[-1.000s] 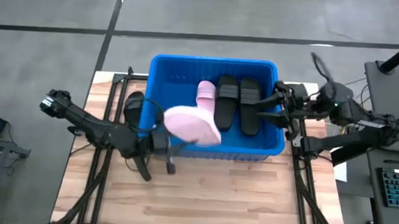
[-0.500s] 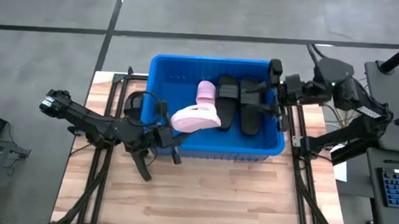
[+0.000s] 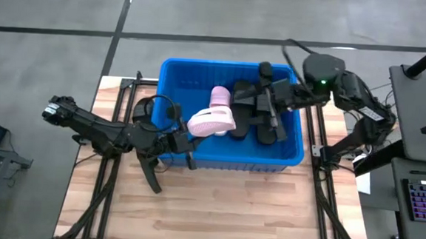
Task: Pick and place slides into bin
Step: Put the pink slide into the blue bin
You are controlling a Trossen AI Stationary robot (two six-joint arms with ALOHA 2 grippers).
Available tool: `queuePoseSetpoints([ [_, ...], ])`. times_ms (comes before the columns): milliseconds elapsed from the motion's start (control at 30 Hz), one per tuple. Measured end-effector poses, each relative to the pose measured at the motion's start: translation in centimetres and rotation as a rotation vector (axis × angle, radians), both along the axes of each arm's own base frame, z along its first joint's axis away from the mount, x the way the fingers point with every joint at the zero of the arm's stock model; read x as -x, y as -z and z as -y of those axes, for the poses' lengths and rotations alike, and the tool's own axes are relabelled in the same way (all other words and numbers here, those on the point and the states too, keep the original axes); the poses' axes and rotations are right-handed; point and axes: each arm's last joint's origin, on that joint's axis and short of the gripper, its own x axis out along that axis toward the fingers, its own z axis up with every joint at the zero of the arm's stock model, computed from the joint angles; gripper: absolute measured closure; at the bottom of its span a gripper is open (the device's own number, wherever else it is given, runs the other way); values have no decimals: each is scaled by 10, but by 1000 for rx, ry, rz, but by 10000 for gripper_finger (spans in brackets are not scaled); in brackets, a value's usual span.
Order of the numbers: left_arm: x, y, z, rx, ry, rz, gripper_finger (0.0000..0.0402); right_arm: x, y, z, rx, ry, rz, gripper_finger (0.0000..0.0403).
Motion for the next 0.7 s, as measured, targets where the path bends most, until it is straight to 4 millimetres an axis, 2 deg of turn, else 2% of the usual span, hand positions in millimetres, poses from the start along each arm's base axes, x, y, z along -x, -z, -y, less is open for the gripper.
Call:
queuePoseSetpoints([
  [200,-1,0,-2,0,-10,0,357,-22,4,-1,37,-43,-53,113],
  [433,-2,2,-6,2,-28,-4,357,-42,7,-1,49,-52,-66,110],
  [700,-2,4,-8,3,-61,-8,357,-45,3,-2,55,-53,-29,130],
])
